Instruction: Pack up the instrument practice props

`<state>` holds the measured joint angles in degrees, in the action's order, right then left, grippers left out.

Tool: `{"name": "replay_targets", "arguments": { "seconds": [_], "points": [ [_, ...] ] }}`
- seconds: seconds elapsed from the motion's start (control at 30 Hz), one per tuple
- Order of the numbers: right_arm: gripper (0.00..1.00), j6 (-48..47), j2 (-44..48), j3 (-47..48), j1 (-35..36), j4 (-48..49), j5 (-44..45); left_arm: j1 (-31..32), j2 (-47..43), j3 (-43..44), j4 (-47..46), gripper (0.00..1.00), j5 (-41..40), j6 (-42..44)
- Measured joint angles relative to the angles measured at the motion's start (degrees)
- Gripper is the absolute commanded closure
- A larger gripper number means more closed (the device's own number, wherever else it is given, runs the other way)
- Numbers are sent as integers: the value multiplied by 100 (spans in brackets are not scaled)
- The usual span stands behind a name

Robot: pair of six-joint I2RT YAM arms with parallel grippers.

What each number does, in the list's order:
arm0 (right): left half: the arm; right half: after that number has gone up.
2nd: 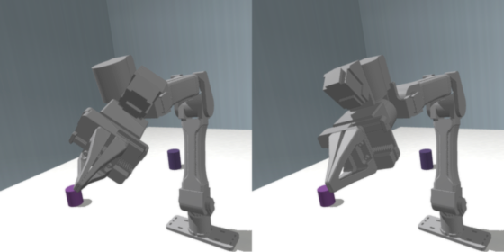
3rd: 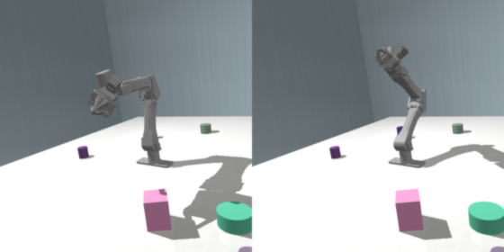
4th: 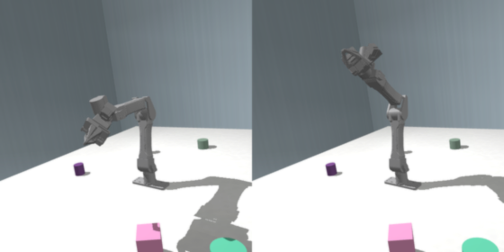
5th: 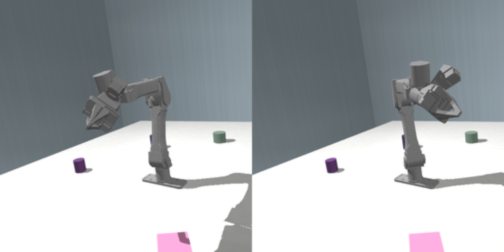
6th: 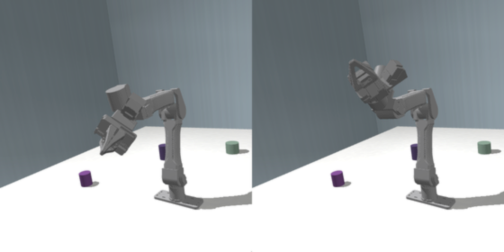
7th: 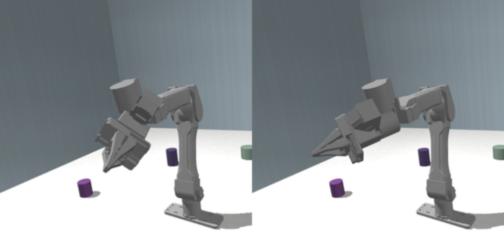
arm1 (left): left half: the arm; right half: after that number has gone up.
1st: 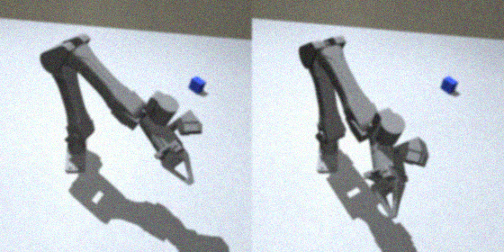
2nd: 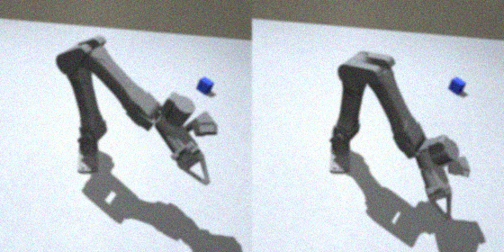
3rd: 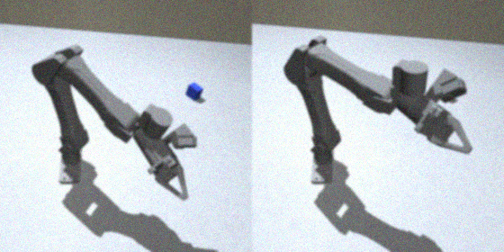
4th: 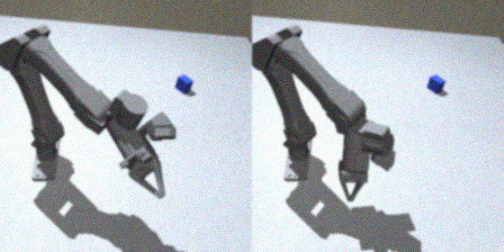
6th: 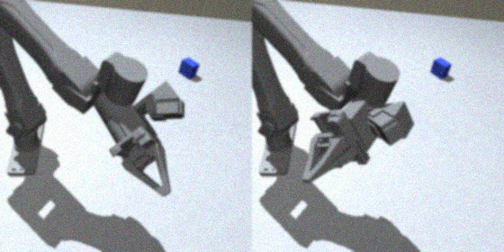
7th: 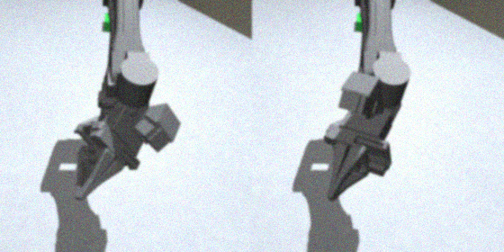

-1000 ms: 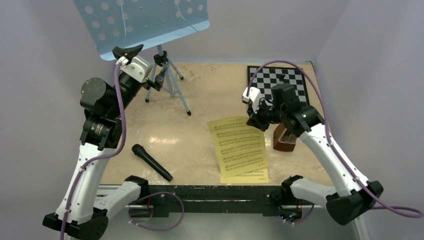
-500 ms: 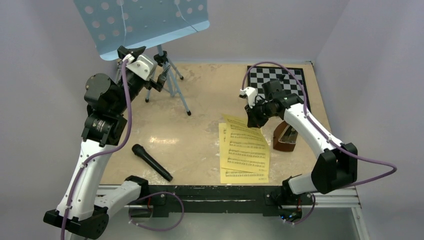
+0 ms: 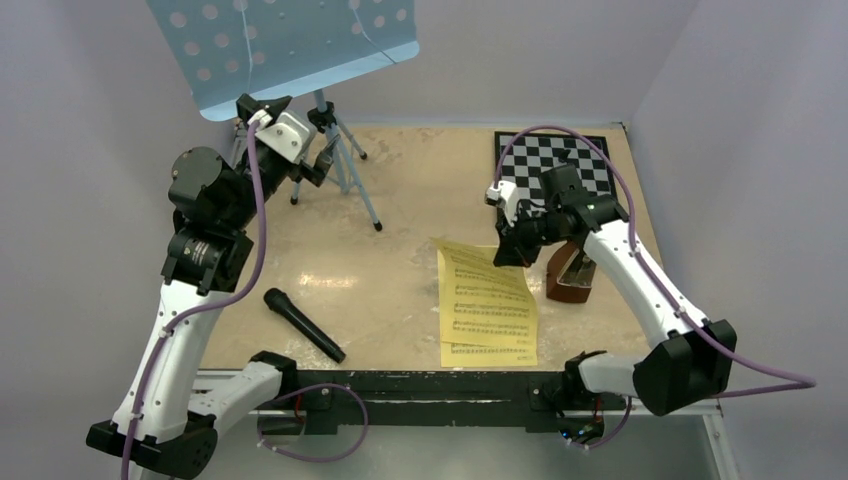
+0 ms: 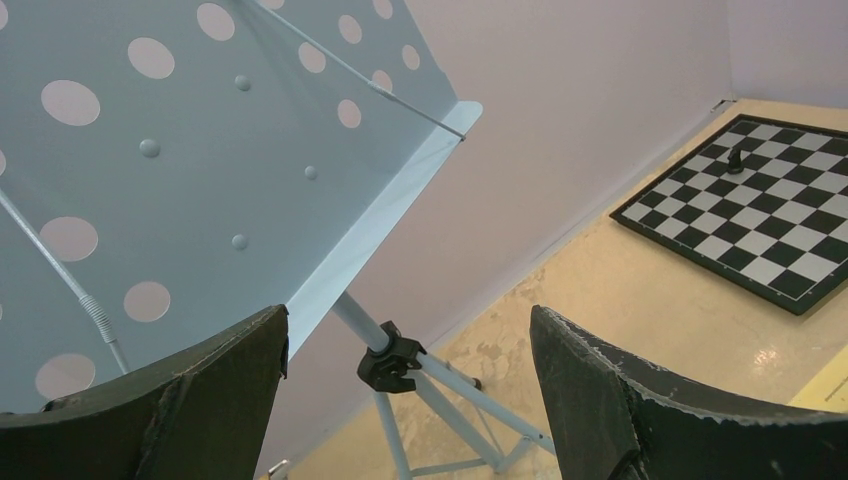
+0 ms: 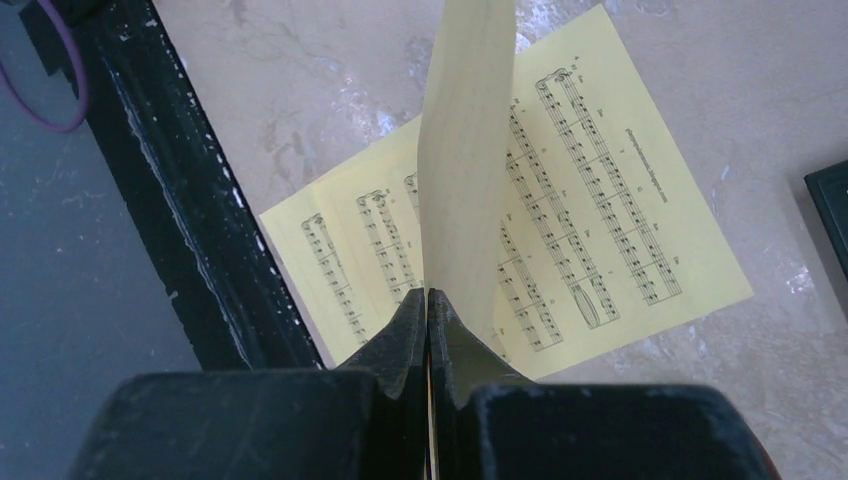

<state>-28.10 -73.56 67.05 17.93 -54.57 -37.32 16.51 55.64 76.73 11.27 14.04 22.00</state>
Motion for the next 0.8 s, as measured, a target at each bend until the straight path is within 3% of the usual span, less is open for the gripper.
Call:
{"name": "replay_targets", "arguments": {
  "seconds": [0.1,0.4,0.8],
  "points": [
    [100,-24,-157,15,-46,9,-13,0,-7,0,24,5,-7,11],
    [100,-254,-1878,732,-479,236,374,0,-4,0,103,5,-83,114],
    [100,-413,-2341,1021,-487,155,459,-59,-4,0,149,5,-170,184]
  ]
}}
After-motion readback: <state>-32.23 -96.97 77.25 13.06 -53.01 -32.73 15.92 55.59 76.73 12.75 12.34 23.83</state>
